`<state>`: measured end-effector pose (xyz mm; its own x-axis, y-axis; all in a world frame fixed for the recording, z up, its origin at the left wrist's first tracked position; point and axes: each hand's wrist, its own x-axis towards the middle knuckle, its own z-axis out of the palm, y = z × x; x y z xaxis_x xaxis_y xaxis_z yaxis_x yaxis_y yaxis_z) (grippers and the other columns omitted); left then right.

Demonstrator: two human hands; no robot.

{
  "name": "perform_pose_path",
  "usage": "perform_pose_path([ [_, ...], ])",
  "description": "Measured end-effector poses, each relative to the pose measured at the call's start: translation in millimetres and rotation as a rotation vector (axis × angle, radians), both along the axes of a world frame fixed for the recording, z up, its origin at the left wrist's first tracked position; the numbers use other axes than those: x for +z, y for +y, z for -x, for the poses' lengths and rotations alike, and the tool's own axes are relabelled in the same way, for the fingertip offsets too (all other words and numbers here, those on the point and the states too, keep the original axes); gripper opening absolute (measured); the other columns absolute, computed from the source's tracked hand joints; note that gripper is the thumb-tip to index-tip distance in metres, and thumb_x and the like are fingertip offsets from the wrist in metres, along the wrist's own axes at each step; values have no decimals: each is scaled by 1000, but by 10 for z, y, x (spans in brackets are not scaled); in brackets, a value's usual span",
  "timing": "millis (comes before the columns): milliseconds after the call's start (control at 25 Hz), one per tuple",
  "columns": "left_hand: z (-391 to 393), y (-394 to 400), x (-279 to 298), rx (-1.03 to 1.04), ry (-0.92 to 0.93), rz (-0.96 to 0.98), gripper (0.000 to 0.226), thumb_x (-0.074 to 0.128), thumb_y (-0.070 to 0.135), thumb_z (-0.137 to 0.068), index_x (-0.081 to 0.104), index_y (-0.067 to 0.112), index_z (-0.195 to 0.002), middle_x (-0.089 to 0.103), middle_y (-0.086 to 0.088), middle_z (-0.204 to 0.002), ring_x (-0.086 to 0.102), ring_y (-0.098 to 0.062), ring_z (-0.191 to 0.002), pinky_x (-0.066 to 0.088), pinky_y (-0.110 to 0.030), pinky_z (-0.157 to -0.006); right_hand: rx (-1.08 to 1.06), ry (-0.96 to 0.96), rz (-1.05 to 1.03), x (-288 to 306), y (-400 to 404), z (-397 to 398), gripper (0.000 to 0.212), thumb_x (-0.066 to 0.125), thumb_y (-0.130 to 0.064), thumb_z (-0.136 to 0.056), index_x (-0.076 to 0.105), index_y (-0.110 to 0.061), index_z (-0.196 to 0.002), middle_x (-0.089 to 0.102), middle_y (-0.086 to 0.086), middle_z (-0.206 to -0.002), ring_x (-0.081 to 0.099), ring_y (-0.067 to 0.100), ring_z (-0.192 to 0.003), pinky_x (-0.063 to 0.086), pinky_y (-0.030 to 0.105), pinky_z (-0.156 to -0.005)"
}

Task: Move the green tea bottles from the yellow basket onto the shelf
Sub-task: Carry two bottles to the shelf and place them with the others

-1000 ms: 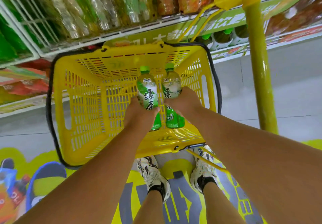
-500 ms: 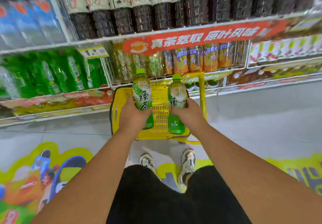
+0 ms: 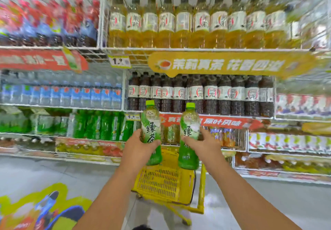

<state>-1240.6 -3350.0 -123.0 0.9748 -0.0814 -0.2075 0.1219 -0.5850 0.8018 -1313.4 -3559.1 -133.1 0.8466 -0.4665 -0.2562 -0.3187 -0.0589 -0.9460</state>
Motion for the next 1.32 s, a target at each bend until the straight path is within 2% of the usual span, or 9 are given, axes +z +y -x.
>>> perform_pose_path([
  [120, 141, -31, 386, 44, -30, 59, 84, 84, 56, -71, 53, 22, -142, 68, 3, -124, 70, -12, -97, 59, -39, -84, 86, -72, 21, 420, -143, 38, 25, 83, -35, -81, 64, -31, -96, 74, -4, -101, 71, 10, -86, 58, 32, -74],
  [240, 241, 27, 732, 106, -96, 122, 95, 82, 67, -58, 54, 30, -141, 66, 5, -130, 68, -18, -109, 58, -45, -93, 187, -124, 43, 815, -128, -2, 66, 83, -63, -63, 66, -31, -119, 75, -9, -108, 72, 15, -96, 59, 46, -89],
  [480, 391, 416, 1116, 222, -166, 202, 77, 86, 48, -75, 56, 25, -142, 67, 3, -128, 67, -19, -110, 56, -41, -94, 281, -209, 22, 1308, 219, -130, 94, 86, -69, -55, 59, -25, -134, 66, -8, -130, 67, 19, -111, 56, 47, -96],
  [600, 442, 728, 1215, 266, -184, 222, 75, 84, 47, -79, 55, 24, -144, 66, 3, -130, 63, -17, -112, 53, -34, -89, 357, -242, 51, 1427, 548, -211, 81, 85, -68, -58, 63, -33, -127, 71, -9, -122, 71, 18, -107, 59, 49, -93],
  [760, 506, 1329, 1280, 326, -193, 250, 40, 82, 37, -84, 58, 29, -116, 59, 23, -93, 54, 7, -81, 44, -18, -66, 427, -257, 61, 1457, 1122, -381, 93, 84, -74, -53, 58, -35, -134, 68, -11, -126, 69, 18, -109, 59, 48, -92],
  [840, 521, 1737, 1283, 355, -205, 253, 58, 83, 41, -81, 60, 25, -132, 65, 18, -104, 62, -1, -93, 52, -28, -78, 471, -256, 50, 1464, 1511, -488, 94, 85, -75, -53, 58, -35, -133, 67, -11, -125, 69, 16, -106, 61, 43, -87],
  [960, 502, 2410, 1290, 462, -205, 242, 80, 87, 46, -74, 55, 23, -143, 65, 5, -127, 62, -19, -118, 52, -42, -101, 539, -232, 0, 1511, 2149, -581, 38, 82, -42, -82, 55, -34, -107, 60, -21, -92, 60, -3, -69, 49, 9, -50],
  [1160, 434, 3774, 1378, 516, -194, 171, 76, 84, 61, -57, 67, 30, -124, 74, 13, -111, 70, -10, -100, 59, -40, -92, 614, -253, 12, 1405, 3604, -870, 66, 86, -52, -73, 62, -28, -130, 72, -8, -114, 73, 10, -87, 59, 26, -64],
  [1320, 432, 4884, 1469, 555, -194, 139, 40, 87, 37, -73, 72, 34, -110, 74, 17, -92, 71, -3, -84, 59, -31, -79, 600, -202, -66, 1512, 4733, -1028, 40, 87, -31, -78, 71, -21, -114, 78, -5, -96, 76, 11, -71, 57, 28, -54],
])
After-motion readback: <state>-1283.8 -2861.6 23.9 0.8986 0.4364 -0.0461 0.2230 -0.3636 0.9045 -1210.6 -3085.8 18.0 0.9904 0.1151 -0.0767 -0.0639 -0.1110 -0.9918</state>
